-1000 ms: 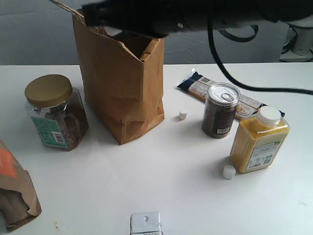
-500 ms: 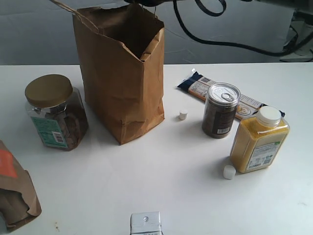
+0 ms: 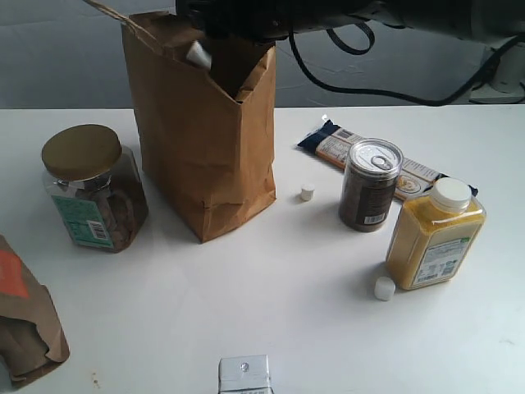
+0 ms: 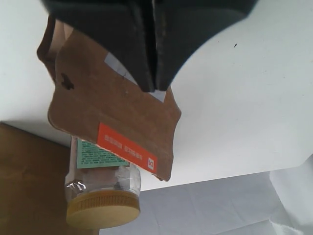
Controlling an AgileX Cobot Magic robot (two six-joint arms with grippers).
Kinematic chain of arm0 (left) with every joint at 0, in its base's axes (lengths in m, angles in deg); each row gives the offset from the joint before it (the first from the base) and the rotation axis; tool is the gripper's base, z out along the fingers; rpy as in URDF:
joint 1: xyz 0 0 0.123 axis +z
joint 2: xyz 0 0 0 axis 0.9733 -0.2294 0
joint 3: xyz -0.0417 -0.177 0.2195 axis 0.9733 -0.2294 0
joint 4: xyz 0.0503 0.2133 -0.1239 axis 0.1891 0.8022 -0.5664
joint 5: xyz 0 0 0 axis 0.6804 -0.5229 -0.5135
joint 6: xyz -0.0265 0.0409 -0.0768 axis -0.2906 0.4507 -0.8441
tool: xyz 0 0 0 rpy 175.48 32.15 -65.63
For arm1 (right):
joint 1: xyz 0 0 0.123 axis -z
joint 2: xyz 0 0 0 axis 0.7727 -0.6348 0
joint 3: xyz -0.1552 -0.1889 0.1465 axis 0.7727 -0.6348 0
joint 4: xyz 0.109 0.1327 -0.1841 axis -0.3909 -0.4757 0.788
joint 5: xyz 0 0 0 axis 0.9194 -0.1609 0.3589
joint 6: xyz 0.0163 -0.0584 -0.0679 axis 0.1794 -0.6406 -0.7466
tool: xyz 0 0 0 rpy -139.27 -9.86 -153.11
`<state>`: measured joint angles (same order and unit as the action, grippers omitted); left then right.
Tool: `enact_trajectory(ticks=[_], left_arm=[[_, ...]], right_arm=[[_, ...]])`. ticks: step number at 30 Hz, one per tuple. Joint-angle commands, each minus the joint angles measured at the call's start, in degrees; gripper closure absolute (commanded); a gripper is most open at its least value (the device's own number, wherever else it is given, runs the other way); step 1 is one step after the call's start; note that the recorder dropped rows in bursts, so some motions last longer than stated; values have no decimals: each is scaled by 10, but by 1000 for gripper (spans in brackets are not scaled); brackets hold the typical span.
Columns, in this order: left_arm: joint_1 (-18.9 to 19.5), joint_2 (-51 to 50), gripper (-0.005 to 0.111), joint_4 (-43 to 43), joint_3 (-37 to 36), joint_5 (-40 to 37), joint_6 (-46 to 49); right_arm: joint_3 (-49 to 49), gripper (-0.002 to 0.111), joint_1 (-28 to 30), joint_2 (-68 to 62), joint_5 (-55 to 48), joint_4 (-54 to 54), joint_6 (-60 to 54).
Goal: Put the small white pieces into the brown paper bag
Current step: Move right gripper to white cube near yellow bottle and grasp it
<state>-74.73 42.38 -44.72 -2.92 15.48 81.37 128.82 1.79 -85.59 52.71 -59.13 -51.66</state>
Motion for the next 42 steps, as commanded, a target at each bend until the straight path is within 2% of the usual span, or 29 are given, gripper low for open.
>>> enact_trajectory(ticks=[1, 4, 5, 6, 7, 9, 13, 21, 25, 33, 42], left_arm=[[-2, 2, 107, -5, -2, 4, -1], [-2, 2, 107, -5, -2, 4, -1], [-2, 2, 107, -5, -2, 4, -1], [-2, 2, 107, -5, -2, 4, -1], [-2, 2, 107, -5, -2, 4, -1], [-2, 2, 107, -5, -2, 4, -1], [-2, 2, 107, -5, -2, 4, -1], [-2, 2, 107, -5, -2, 4, -1], [-2, 2, 107, -5, -2, 4, -1], [-2, 2, 107, -5, -2, 4, -1], [-2, 2, 107, -5, -2, 4, -1]], right_arm=[[5, 42, 2, 3, -1, 8, 3], [5, 50, 2, 13, -24, 4, 26], [5, 65, 2, 26, -45, 13, 29], [5, 74, 2, 35, -60, 25, 29], [5, 91, 2, 50, -96, 51, 29], [-3, 108, 2, 72, -165, 84, 24], [-70, 108, -12, 114, -211, 150, 21], [-362, 108, -20, 226, -58, 175, 56], [-442, 108, -20, 231, -38, 175, 56], [-479, 108, -15, 180, -16, 176, 69], [-479, 108, 17, 108, -21, 226, 156]])
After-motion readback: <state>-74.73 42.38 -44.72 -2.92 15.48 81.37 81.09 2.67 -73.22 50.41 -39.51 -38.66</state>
